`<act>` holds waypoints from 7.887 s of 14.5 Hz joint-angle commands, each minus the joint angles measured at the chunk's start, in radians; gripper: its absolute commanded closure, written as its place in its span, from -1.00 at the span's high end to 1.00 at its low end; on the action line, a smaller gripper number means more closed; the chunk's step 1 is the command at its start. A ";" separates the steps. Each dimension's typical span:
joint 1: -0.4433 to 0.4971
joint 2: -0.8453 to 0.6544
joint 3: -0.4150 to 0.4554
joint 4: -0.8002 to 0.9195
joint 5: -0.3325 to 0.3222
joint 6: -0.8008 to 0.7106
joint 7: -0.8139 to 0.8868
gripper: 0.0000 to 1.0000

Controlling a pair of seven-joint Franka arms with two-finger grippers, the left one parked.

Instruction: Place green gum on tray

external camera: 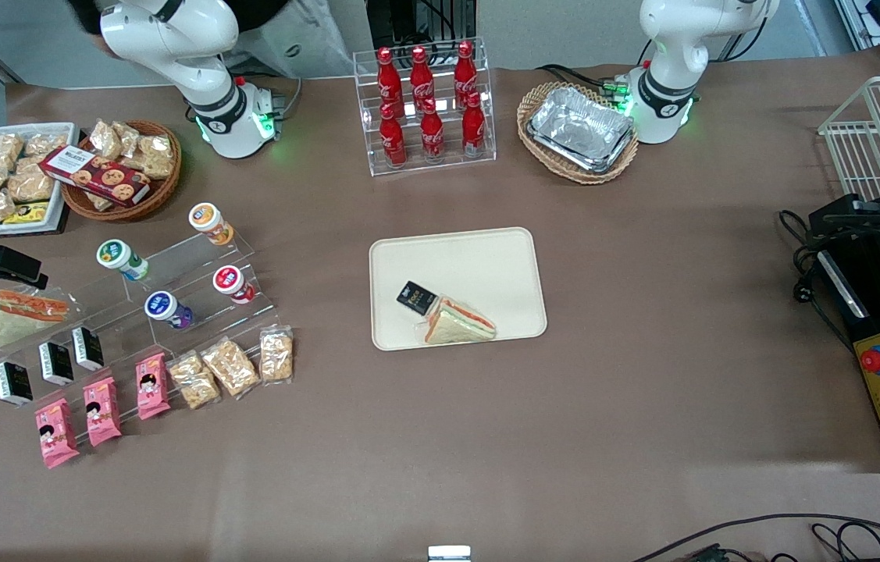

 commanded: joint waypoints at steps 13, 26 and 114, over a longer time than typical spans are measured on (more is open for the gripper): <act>0.077 -0.052 0.123 -0.113 -0.065 -0.140 0.089 1.00; 0.090 -0.053 0.011 -0.123 -0.016 -0.139 -0.064 1.00; 0.106 -0.139 0.549 -0.261 0.191 0.116 0.768 -0.73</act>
